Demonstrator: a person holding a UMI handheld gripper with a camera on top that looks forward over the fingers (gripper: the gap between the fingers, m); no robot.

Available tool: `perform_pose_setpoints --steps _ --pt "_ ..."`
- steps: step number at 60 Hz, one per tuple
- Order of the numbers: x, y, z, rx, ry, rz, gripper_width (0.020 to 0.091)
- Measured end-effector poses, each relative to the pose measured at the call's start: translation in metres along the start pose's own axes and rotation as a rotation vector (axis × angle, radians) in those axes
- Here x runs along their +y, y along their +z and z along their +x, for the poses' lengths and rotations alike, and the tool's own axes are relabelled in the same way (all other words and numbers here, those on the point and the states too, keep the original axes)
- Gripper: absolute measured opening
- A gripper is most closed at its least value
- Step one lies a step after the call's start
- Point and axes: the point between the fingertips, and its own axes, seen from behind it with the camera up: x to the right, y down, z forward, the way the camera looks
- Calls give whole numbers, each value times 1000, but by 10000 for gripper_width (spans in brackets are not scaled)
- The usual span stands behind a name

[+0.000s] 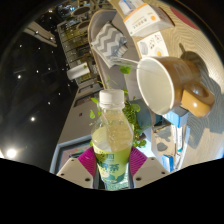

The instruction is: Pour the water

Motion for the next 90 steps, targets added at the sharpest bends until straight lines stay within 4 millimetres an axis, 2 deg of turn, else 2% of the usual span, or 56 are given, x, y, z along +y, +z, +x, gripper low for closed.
perform_pose_setpoints --steps 5,11,19,20,24,28,33,34,38,42,43,44,47,53,60,61,71,72,77,90 --pt "4 -12 -27 9 -212 -16 390" --pt "-6 -33 -72 11 -528 11 391" --pt "-42 -70 -132 31 -947 123 393" --pt "-50 -80 -141 34 -987 137 393" --pt "-79 -95 -153 91 -1174 208 394" --pt "-110 -120 -158 168 -1358 271 392" --pt "-146 -138 -145 281 -1556 311 391" --pt "-155 -148 -137 299 -1587 316 392" --pt "-189 -159 -111 388 -1682 312 392" --pt "-212 -164 -79 481 -1741 289 393" --pt "-218 -168 -64 500 -1755 280 393" --pt "-223 -168 -61 518 -1763 273 393" --pt "-233 -176 -44 559 -1776 253 392" --pt "-250 -179 0 607 -1755 213 393" --pt "-265 -187 34 650 -1739 181 394" --pt "-265 -183 39 656 -1736 177 394" --pt "-279 -191 74 692 -1717 156 399" --pt "-276 -191 68 678 -1725 167 400" --pt "-277 -193 70 665 -1726 183 408" --pt "-278 -197 74 701 -1708 184 553"
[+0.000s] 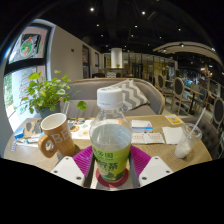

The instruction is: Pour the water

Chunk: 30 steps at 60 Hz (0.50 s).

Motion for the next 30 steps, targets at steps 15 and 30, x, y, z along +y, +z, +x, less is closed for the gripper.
perform_pose_setpoints --steps 15,30 --pt "-3 -44 7 63 13 -109 854" --pt "-27 -166 -23 96 28 -187 852"
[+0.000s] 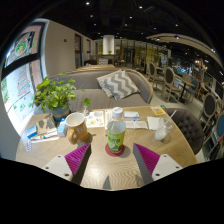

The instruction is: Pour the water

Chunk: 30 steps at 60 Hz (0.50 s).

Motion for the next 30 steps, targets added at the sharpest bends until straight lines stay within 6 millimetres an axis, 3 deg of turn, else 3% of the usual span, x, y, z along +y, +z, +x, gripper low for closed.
perform_pose_setpoints --steps 9,14,22,30 --pt "11 -86 -16 22 0 -20 852" --pt "19 -122 -24 27 -10 -18 855" --pt "34 -162 -31 39 -13 -25 854" --pt "41 -178 -37 37 -31 -19 854"
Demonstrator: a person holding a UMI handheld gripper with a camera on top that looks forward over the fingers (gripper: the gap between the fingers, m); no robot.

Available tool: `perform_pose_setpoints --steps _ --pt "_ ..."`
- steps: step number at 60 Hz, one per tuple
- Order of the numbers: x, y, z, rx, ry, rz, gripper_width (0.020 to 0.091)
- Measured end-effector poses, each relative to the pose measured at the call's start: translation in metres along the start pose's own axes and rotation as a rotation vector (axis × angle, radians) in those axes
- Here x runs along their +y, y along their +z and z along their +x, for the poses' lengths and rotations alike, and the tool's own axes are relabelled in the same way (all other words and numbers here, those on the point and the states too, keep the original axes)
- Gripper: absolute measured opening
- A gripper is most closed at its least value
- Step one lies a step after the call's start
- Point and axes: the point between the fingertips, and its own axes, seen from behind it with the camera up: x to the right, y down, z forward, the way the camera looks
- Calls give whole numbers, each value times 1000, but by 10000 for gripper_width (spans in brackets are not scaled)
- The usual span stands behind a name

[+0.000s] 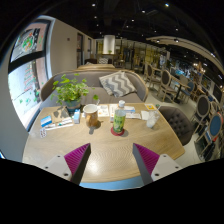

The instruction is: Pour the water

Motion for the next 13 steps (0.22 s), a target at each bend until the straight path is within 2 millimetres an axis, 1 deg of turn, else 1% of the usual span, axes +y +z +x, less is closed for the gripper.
perform_pose_setpoints --steps 13 --pt "-2 -15 -5 -14 -13 4 853"
